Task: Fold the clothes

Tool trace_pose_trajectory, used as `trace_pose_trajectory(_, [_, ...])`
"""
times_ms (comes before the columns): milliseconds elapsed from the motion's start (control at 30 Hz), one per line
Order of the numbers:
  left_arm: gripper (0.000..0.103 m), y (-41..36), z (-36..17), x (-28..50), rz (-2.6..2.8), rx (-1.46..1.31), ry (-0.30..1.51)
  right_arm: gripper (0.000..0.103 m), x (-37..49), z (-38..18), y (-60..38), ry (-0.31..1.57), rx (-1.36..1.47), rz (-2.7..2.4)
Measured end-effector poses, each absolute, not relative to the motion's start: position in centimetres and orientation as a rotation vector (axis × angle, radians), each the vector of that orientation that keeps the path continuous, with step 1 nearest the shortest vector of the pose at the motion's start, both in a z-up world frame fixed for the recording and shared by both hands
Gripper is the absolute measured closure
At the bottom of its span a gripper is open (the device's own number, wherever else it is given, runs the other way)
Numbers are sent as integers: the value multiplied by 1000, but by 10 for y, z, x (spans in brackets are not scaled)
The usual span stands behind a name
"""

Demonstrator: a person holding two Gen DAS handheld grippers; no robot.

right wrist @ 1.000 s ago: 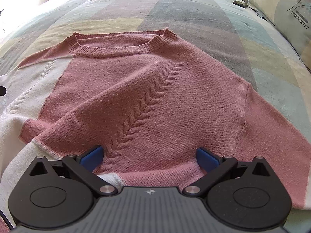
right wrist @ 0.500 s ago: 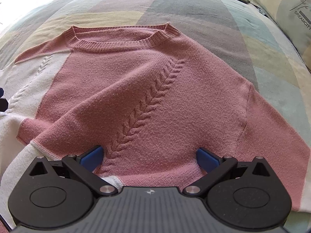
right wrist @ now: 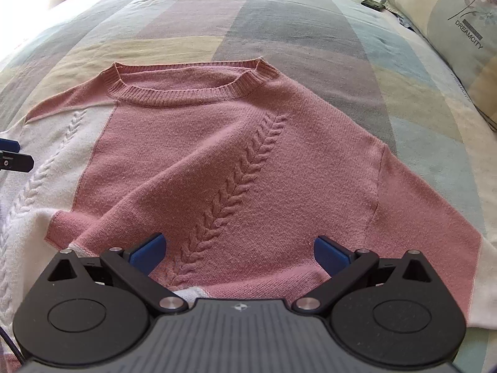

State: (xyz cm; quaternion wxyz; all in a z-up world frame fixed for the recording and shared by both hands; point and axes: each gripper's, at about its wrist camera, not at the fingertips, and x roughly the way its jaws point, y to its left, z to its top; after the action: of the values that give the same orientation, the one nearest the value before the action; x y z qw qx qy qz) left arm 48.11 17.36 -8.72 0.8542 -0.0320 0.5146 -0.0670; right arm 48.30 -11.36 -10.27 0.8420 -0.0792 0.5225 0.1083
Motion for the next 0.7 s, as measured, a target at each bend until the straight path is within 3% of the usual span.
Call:
trace_pose_trajectory(100, [20,193,-88,485,-59,-99,1086,0,483,-119,-110,1183,-209,233])
trace_pose_trajectory(267, [20,197,-85,476,-62,-149,1093,0,478,-123,-116,1141,-173,233])
trace_pose_trajectory(700, [20,102,-51,405,-21,-155,1163,0,469,-108,-138,1108,-139,324])
